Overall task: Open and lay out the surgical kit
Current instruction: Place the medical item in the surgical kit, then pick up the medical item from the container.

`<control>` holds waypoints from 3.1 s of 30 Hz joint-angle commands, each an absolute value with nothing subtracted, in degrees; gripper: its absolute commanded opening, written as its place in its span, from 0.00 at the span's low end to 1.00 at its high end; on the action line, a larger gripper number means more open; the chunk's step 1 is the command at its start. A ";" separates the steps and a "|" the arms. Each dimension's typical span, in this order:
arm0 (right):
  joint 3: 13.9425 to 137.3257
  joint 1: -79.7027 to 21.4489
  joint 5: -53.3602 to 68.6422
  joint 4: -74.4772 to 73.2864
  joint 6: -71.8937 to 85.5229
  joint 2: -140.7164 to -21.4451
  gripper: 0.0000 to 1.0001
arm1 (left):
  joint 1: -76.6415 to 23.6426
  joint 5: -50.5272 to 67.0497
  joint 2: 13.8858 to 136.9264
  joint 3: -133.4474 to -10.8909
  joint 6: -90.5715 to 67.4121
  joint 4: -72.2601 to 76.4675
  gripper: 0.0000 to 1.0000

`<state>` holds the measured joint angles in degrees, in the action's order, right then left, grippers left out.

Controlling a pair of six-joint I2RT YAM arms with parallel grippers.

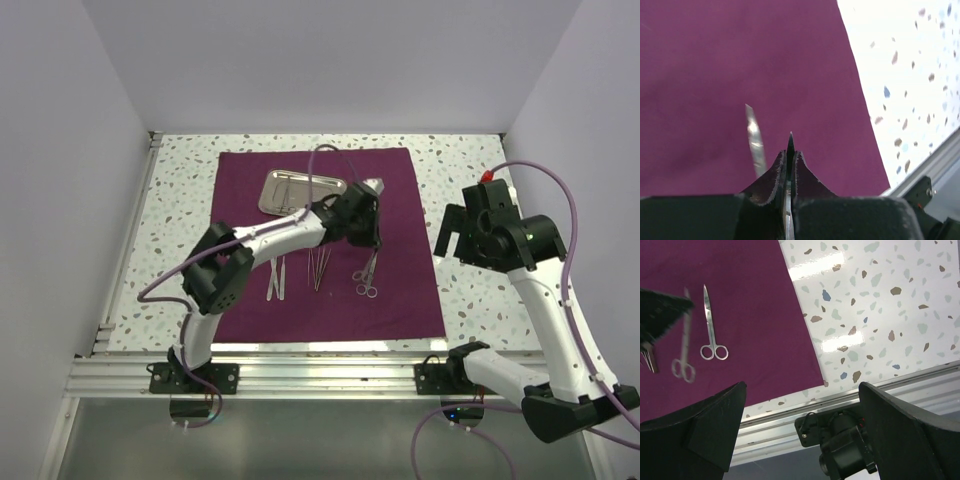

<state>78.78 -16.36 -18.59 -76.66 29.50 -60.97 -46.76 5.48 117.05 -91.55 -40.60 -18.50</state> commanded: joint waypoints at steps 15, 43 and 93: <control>78.40 -16.08 -20.92 -80.16 30.41 -60.20 0.98 | -50.98 -4.56 120.59 -106.41 -36.40 -27.24 0.73; 84.82 -16.00 -23.47 -81.47 34.10 -69.08 0.98 | -23.64 -14.76 142.90 -128.14 -8.53 -29.27 0.70; 82.79 -15.82 -24.35 -79.72 31.82 -70.58 0.99 | -18.46 -1.68 151.54 -125.95 -12.39 -39.03 0.00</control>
<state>82.81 -16.05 -23.09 -76.90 32.29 -71.64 -19.86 -5.63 146.80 -128.55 -12.64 -30.76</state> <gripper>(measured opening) 0.985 0.015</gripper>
